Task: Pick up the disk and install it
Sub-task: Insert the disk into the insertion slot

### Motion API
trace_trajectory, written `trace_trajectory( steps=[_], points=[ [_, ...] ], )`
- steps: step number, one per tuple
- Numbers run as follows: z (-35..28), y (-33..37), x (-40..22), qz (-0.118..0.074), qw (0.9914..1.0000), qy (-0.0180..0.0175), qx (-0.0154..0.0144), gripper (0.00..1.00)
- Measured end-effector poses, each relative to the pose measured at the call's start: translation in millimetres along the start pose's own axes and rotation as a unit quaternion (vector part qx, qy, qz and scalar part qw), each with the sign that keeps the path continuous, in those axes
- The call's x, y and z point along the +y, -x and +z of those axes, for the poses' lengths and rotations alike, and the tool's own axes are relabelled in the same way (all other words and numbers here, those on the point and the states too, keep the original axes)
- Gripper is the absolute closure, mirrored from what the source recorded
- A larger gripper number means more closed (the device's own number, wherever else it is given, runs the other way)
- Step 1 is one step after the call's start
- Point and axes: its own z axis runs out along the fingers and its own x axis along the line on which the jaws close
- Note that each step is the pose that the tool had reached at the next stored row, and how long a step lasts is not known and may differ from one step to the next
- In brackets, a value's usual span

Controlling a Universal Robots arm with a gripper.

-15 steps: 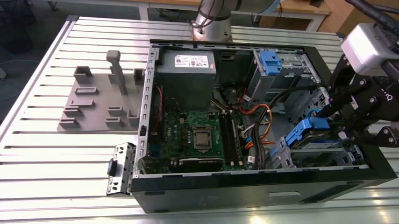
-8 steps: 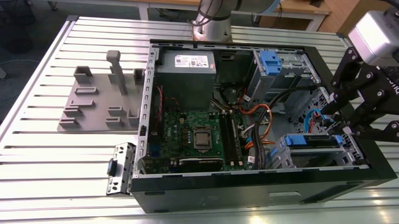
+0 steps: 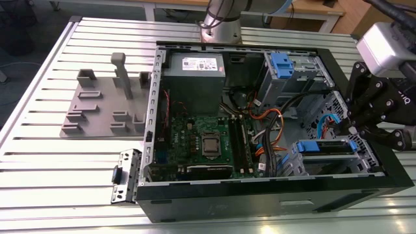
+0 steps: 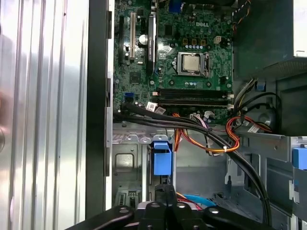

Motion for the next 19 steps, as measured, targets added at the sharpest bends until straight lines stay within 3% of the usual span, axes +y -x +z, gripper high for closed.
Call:
trace_trajectory(
  steps=[2, 4, 14, 16, 19],
  points=[
    [3.6, -0.4, -0.6, 0.000, 1.00000, 0.0003, 0.0000, 0.90],
    [7.1, -0.9, -4.0, 0.000, 1.00000, 0.0006, 0.0000, 0.90],
    [22.3, -2.8, -47.0, 0.000, 0.99999, 0.0045, -0.0001, 0.90],
    [22.8, -2.6, -50.8, 0.001, 0.99999, 0.0051, -0.0001, 0.90],
    [22.8, -2.6, -50.9, 0.001, 0.99999, 0.0051, 0.0000, 0.90]
  ],
)
